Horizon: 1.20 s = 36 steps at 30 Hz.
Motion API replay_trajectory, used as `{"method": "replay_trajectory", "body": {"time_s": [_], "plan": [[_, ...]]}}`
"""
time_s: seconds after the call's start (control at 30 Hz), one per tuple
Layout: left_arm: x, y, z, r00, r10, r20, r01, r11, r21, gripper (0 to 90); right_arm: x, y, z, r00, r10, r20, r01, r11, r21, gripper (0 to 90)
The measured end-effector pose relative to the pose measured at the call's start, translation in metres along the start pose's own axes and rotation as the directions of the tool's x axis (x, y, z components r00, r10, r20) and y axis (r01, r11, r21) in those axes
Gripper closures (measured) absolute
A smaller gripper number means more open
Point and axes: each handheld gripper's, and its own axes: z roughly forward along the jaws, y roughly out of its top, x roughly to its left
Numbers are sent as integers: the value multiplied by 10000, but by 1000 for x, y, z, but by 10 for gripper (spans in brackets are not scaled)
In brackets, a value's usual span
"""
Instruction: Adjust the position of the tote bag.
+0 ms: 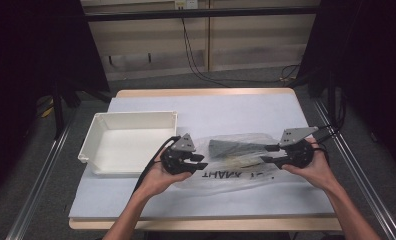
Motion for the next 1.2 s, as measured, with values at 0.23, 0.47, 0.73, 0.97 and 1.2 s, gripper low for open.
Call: {"method": "replay_trajectory", "body": {"time_s": [0.23,0.47,0.73,0.97,1.2], "plan": [[1,0,28,9994,-60,350,39,9983,581,548,-3,0,18,9995,-168,-249,177,9992,364,510],[0,-3,48,9988,457,-146,-425,9846,1698,575,-2,-1,23,9996,-281,-18,282,9986,447,545],[13,2,33,9997,-248,-33,250,9948,987,896,-7,0,21,9999,-87,-76,90,9994,339,857],[26,19,18,9993,-364,-122,370,9981,496,898,-15,5,20,9991,404,-150,-405,9992,-71,900],[47,33,17,9965,-586,-591,632,9949,788,900,-30,16,21,9973,729,-52,-731,9963,-448,900]]}}
